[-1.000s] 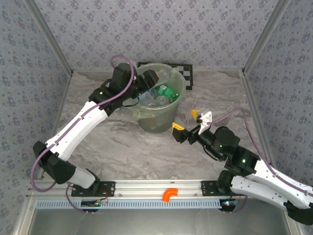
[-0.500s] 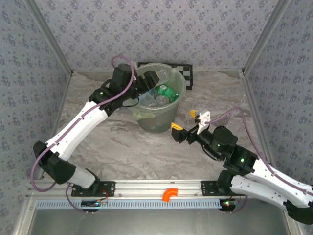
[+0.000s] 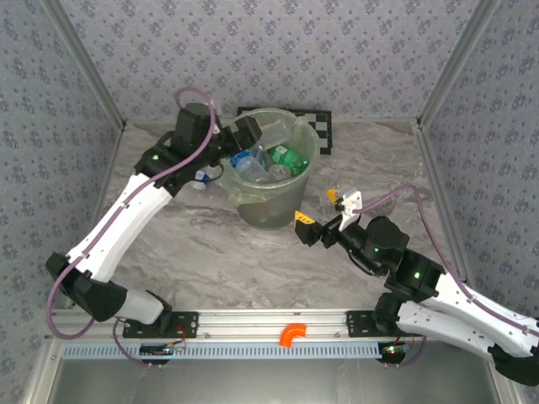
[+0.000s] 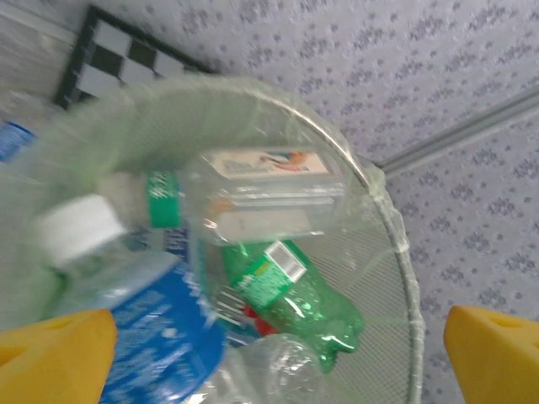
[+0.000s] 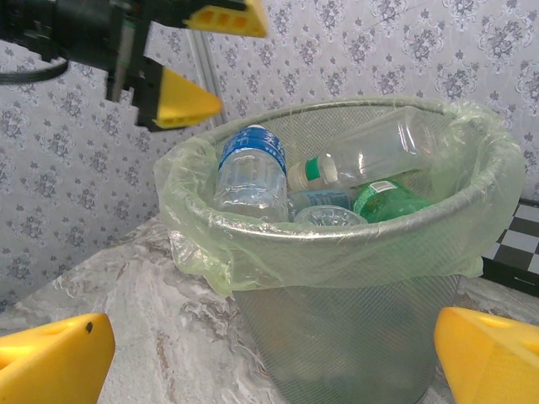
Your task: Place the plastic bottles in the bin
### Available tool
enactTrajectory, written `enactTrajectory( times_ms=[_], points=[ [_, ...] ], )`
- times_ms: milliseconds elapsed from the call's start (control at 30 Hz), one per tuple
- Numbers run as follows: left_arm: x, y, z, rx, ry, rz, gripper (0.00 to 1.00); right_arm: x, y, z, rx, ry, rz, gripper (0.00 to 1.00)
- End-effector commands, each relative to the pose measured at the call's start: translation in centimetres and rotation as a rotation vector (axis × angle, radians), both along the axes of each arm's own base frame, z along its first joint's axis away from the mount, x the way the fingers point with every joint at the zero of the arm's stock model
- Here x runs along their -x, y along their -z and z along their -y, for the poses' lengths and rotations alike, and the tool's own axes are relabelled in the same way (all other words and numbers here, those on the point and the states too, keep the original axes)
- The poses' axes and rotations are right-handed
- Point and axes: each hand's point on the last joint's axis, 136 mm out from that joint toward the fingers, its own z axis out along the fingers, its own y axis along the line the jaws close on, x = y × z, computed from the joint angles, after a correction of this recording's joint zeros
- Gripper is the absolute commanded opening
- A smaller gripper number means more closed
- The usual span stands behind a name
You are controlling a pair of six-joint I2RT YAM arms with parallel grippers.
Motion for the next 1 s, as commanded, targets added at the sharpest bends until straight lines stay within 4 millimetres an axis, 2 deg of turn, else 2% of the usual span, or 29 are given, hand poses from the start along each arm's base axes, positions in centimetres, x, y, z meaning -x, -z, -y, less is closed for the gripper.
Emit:
enactTrajectory(
  times_ms=[0,200,367,467,667,967],
  points=[
    [1.4,-1.3,-4.1,-0.065,-0.050,0.052,1.00,-0.1,-0.5,0.4,-0.005,0.026,0.010,0.99],
    [1.9,1.7,-10.3,-0.099,-0.198,0.008,1.00,-0.4,0.2,1.2,0.017,0.059,0.003,0.99],
    [2.2,6.6,-13.8,-0.141,-0.271,-0.105,1.00,-1.2,0.8,2.9,0.026,0.137,0.001,0.99],
    [1.9,10.0,-14.8,-0.169,-0.280,-0.179,1.00,-1.8,1.6,3.7,0.031,0.167,-0.021,0.99],
    [-0.1,15.4,-16.9,-0.226,-0.313,-0.274,0.96,-2.7,3.0,5.1,0.009,0.210,-0.062,0.99],
    [-3.9,21.7,-18.0,-0.261,-0.256,-0.385,0.88,-4.1,5.3,5.6,-0.040,0.178,-0.127,0.99]
  ],
)
